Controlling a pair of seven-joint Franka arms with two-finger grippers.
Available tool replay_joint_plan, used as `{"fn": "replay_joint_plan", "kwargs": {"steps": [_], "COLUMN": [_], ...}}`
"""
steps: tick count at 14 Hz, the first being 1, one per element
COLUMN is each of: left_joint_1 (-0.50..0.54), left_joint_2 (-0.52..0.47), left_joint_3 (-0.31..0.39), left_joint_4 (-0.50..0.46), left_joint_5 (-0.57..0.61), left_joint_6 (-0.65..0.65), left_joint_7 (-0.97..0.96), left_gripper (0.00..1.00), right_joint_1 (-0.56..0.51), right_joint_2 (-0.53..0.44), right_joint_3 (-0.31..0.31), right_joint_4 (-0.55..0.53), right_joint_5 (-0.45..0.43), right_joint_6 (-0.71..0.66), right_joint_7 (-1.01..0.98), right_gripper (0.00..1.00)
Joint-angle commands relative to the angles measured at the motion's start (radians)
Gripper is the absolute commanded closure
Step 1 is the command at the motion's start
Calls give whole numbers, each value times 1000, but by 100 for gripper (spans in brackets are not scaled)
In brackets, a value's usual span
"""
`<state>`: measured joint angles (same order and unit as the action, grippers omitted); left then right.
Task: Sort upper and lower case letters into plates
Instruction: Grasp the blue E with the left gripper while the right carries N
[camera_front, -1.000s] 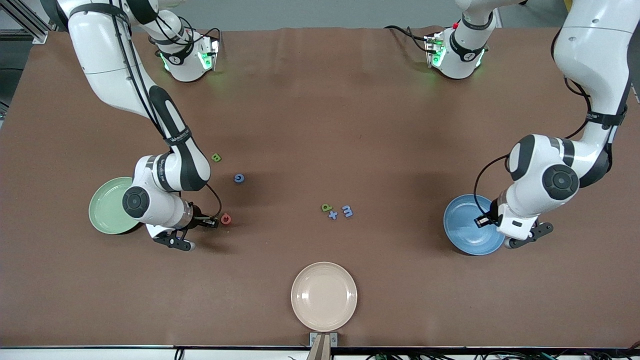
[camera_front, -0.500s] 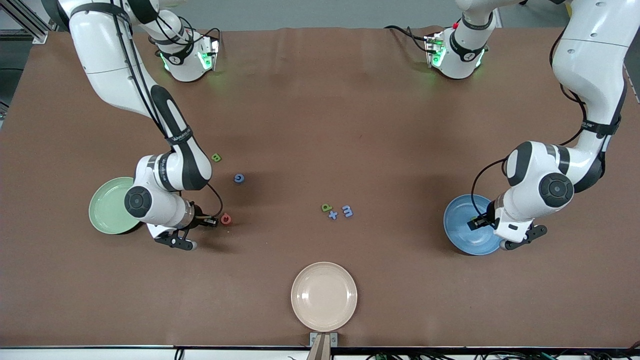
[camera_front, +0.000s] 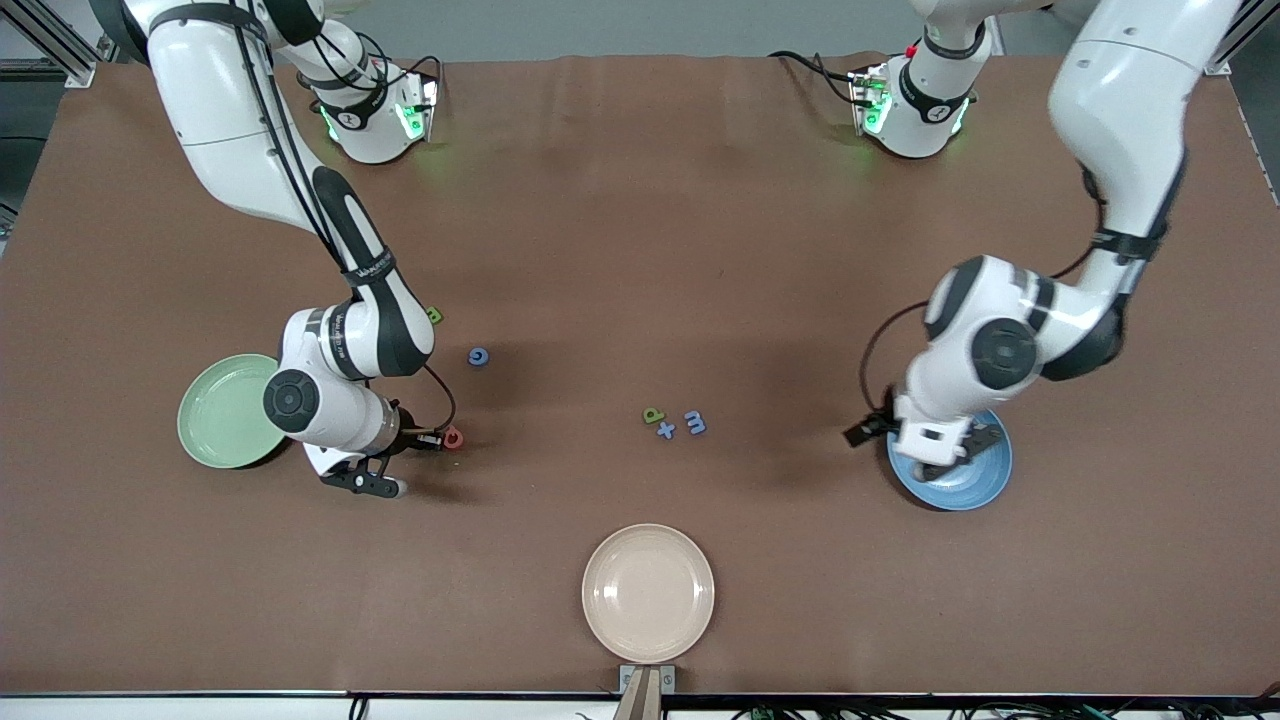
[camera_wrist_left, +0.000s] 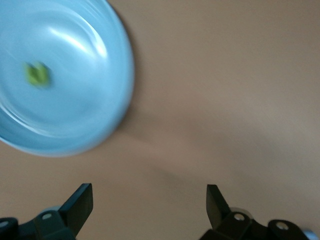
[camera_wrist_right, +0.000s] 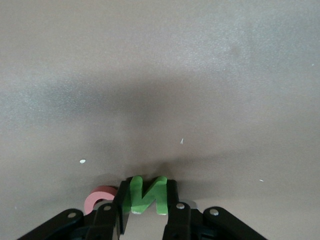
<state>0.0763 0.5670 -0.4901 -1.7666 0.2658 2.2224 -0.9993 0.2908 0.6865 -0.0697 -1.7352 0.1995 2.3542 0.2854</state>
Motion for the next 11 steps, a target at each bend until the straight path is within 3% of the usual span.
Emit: {"fn": "replay_joint_plan", "kwargs": {"steps": [1,3,6,7,11], "left_joint_1": [-107,-174,-297,-331,-421], "left_joint_2": [94,158,237,267,333], "left_joint_3": [8,10,63,80,137], "left_joint_4": [117,183,281,315,375], "left_joint_5": [6,13,9,9,7], "left_joint_6": [-17,-15,-6,8,36], "left_joint_7": [-48,-122,-200,-250,-335], "left_gripper": [0,1,4,9,23], "right_joint_1": [10,11,-16,-36,-238], "right_joint_2": [15,-20,-146,-183,-280], "right_joint_3": [-1,-2,-9,-9,-9], "right_joint_4": [-1,2,2,2,-6], "right_joint_5": [-31,-49,-127,-132,-141], "right_joint_6": [0,-59,-237,-290,-411], "right_joint_7": [-2,-3,-41,-78,-415], "right_gripper": [87,88,88,88,88]}}
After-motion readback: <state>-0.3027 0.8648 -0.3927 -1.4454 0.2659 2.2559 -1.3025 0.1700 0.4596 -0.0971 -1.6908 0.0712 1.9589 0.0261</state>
